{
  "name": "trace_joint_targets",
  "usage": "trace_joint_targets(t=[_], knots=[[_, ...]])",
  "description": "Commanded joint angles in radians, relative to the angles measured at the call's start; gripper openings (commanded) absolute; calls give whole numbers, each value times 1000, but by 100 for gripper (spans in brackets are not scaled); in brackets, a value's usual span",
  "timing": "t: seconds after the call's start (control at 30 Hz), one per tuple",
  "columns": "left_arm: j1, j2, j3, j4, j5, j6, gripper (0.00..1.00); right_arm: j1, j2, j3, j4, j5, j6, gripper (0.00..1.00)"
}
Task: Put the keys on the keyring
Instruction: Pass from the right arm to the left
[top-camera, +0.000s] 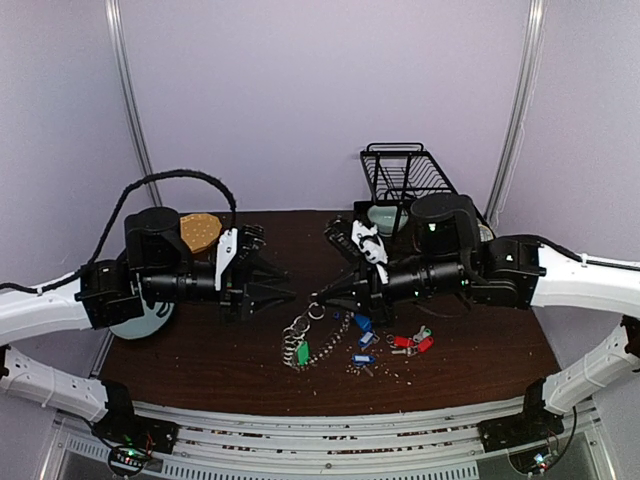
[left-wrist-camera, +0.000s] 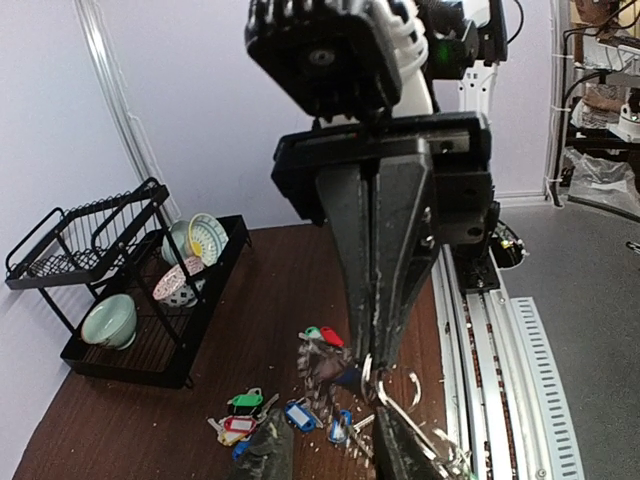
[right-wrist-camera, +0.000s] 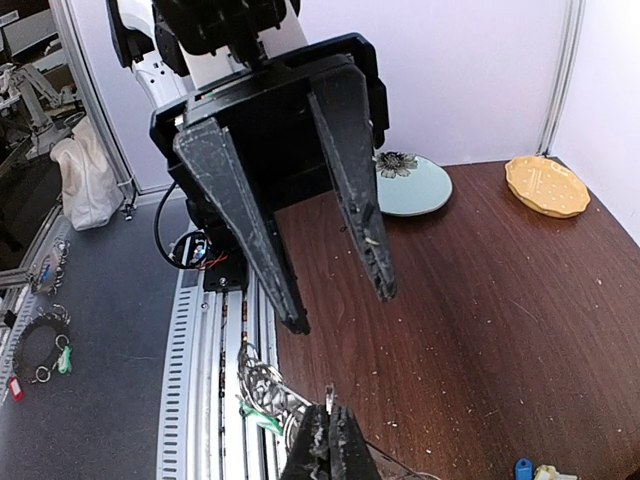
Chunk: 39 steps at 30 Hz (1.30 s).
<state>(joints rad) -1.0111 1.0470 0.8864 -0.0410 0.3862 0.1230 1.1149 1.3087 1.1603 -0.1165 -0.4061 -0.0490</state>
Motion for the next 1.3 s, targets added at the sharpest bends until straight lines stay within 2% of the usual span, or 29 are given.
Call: trace_joint_targets(t=[0.0,0.07,0.17,0.43,0.63,0.8,0.97,1.27], knots=[[-29,-19,-38,172,82,2,29,10,-36,-19,124,-32,-63,0],[-42,-17,-46,179,82,23,29,12,-34,-21,127,-26,-75,0],[-44,2,-37,159,46,21,22,14,-31,-18,135,-36,-82,0],[-44,41,-11,125,-14,26,20,26,-36,-18,147,-72,-120,0],[-48,55,-2,124,-11,31,12,35,-35,-12,128,-68,-153,0],[-73,51,-21,136,-10,68,17,37,-38,-11,132,-51,-163,0],[-88,51,-17,126,-38,86,4,36,-34,-8,137,-57,-164,0],[-91,24,-32,114,-88,112,0,37,-47,-9,130,-53,-171,0]])
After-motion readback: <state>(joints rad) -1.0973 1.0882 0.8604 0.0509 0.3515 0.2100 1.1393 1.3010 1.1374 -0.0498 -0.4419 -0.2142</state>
